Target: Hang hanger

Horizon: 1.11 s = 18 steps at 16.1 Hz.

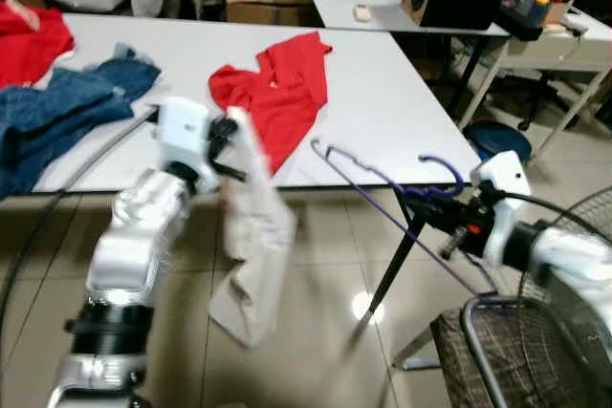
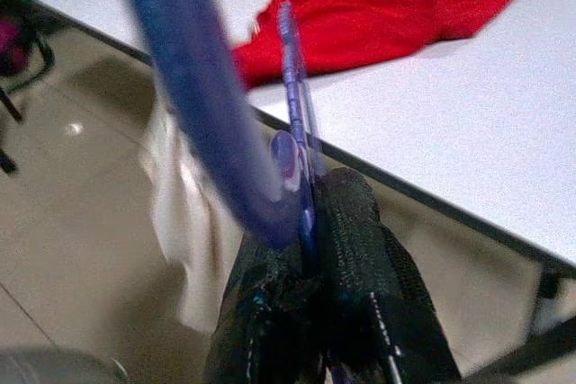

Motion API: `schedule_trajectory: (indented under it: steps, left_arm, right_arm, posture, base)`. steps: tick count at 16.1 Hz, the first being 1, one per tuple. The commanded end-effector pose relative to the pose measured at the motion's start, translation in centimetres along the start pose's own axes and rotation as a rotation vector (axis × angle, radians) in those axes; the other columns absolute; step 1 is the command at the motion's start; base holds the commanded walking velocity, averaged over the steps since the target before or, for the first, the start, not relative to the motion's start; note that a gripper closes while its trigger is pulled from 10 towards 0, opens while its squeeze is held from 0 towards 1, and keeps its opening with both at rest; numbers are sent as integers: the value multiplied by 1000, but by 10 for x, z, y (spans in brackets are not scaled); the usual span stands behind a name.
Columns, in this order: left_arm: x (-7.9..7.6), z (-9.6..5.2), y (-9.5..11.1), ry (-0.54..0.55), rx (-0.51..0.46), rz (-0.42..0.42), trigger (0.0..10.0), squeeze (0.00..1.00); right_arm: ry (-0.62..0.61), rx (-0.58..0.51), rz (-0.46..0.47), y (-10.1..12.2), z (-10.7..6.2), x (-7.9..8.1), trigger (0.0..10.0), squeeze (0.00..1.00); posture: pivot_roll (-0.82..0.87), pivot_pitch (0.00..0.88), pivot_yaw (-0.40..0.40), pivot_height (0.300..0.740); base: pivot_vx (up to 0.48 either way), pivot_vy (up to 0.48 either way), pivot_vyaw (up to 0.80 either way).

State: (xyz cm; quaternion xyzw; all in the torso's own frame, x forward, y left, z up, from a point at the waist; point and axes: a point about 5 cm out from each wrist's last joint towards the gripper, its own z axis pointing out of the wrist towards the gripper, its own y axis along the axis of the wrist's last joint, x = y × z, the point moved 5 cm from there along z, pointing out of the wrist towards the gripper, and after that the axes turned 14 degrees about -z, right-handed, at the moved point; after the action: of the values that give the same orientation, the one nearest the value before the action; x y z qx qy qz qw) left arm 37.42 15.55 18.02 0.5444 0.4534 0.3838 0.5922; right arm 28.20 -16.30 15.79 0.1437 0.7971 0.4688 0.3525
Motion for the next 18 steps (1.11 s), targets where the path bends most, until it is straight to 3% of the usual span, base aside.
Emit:
schedule_trajectory:
  steps: [1,4,5,6,7,8,9,11,13,15,18]
  left_arm:
    - [-20,8,11,-67,-41,11,10000,0]
    - [-23,28,35,-119,-83,48,10000,0]
    - [-28,36,53,-155,-116,65,10000,0]
    - [-28,36,53,-155,-116,65,10000,0]
    - [-32,43,72,-192,-151,81,10000,0]
    - [-36,49,91,-220,-186,95,10000,0]
    - [-44,55,126,-271,-253,105,10000,0]
    - [-64,56,172,-361,-344,143,10000,0]
    - [-73,52,187,-393,-379,161,10000,0]
    - [-87,41,218,-462,-461,156,10000,0]
    - [-84,27,234,-481,-496,157,10000,0]
  right_arm:
    - [-13,-3,-7,3,-5,-8,10000,0]
    - [171,-13,-46,15,-28,5,10000,0]
    - [230,-41,-34,22,-35,11,10000,0]
    - [230,-41,-34,22,-35,11,10000,0]
    - [273,-68,-28,29,-37,14,10000,0]
    - [306,-75,-33,31,-34,18,10000,0]
    - [356,-89,-45,34,-26,25,10000,0]
    - [418,-145,-70,48,-3,35,10000,0]
    - [447,-171,-86,53,6,40,10000,0]
    - [347,-123,-138,50,35,15,10000,0]
    - [213,-101,-194,62,58,-28,10000,0]
  posture:
    - [-6,0,-63,740]
    - [-9,0,-60,740]
    - [-11,0,-64,740]
    - [-11,0,-64,740]
    - [-12,0,-63,740]
    - [-11,0,-62,740]
    - [-8,0,-61,740]
    - [0,0,-60,740]
    - [0,0,-60,740]
    - [26,0,-67,740]
    - [40,0,-76,740]
  base:
    - [360,0,0]
    - [358,0,0]
    - [360,0,0]
    - [360,0,0]
    - [352,0,0]
    - [352,0,0]
    - [356,0,0]
    - [358,0,0]
    - [358,0,0]
    - [358,0,0]
    - [359,0,0]
